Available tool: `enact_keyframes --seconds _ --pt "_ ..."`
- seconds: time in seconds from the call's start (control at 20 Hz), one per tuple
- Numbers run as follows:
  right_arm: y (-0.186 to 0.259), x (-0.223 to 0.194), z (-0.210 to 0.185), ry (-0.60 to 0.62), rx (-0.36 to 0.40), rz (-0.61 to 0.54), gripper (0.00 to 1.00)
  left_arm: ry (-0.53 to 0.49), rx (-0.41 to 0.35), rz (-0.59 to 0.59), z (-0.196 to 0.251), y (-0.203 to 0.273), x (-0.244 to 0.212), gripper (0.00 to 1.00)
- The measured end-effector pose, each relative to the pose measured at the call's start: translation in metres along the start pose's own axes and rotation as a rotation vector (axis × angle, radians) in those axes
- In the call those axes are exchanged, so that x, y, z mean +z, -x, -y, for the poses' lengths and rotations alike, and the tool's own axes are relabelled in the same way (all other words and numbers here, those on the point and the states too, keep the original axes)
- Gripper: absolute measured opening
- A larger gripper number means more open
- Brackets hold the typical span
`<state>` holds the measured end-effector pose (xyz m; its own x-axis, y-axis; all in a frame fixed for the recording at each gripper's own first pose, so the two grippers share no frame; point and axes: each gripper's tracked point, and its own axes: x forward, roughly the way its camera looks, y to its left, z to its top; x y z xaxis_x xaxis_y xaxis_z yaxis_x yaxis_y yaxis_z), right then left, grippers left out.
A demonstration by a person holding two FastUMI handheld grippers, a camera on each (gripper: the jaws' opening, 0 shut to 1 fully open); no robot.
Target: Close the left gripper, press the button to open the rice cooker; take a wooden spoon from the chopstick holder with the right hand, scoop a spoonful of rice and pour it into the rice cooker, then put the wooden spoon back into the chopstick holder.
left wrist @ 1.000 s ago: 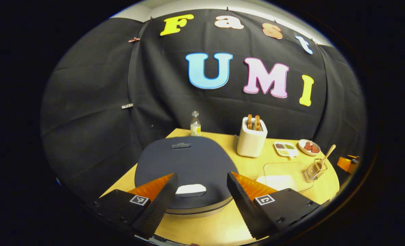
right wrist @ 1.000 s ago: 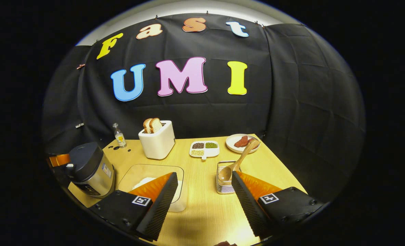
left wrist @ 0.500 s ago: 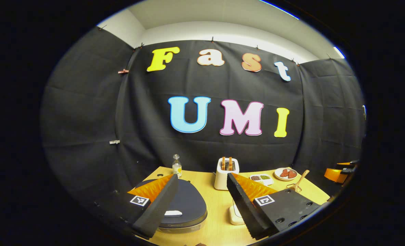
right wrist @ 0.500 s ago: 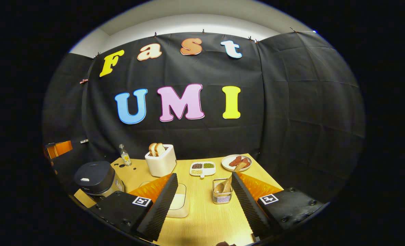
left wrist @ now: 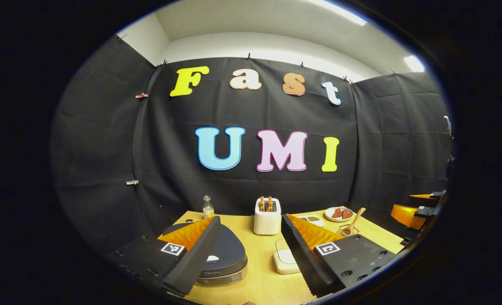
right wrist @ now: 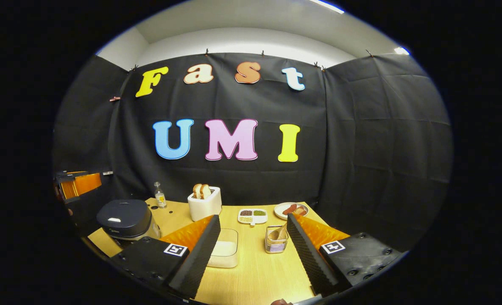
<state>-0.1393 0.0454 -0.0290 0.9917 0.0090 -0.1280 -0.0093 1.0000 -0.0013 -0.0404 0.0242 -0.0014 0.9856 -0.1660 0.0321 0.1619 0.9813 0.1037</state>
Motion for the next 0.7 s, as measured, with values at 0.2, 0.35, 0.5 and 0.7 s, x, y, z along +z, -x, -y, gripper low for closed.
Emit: enact_keyframes --seconds 0.2,0.35,0.5,0.7 --pt "-0.005 -0.003 -0.014 -0.01 0.042 -0.017 0.99 -0.029 -0.003 -0.026 0.005 0.007 -0.004 0.96" --pt "-0.013 0.0 -0.013 0.017 0.04 -0.012 0.98 -0.012 -0.004 -0.025 0.008 0.013 -0.006 0.96" --pt "-0.023 0.004 -0.018 0.014 0.046 -0.005 0.98 0.008 0.013 -0.035 0.008 0.013 -0.01 0.96" --pt "-0.038 0.007 -0.016 0.003 0.042 0.005 0.98 -0.004 0.036 -0.031 0.009 0.013 -0.007 0.96"
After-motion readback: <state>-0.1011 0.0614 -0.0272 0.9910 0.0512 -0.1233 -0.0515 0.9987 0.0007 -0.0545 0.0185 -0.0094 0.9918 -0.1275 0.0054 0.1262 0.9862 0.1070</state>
